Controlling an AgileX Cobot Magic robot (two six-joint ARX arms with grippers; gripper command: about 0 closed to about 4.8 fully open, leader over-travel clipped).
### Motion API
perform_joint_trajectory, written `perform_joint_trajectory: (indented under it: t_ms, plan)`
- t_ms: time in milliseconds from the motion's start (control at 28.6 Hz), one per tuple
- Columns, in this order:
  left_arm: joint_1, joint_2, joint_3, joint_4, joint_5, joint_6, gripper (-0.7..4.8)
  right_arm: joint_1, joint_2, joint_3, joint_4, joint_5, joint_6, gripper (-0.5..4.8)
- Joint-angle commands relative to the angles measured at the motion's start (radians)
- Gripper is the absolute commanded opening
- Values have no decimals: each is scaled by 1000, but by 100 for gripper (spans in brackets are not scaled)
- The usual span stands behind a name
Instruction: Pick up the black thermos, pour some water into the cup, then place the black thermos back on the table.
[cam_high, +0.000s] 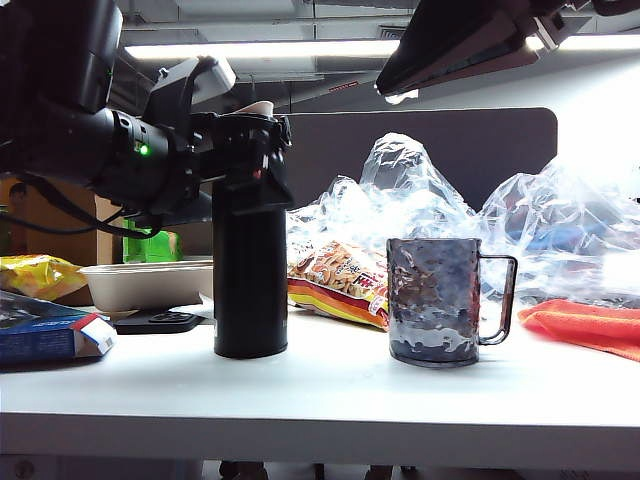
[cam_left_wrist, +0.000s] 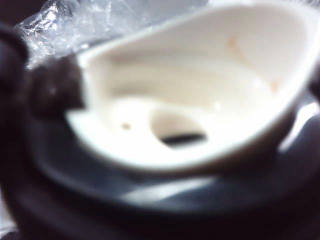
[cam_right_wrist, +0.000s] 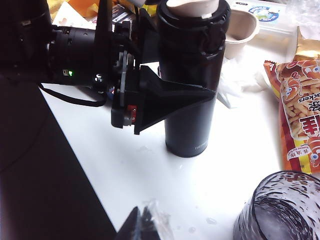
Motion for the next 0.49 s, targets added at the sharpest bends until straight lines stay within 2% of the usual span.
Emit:
perform_joint_trajectory:
  t_ms: [35,175,349,489]
  plan:
    - [0,-13,2,-2,38,-37,479,0,-5,2,13,1,2,-5]
    - [0,-56,-2,-66,118,-37,479,-1,-18,2,-27,5,2,-5]
    - [0,-167,-38,-173,123,-31,479,-3,-67,2,-68,56,1,-5]
    - [0,-296,-56,-415,125,-29,479,-3,-139,2,-118,58,1,-5]
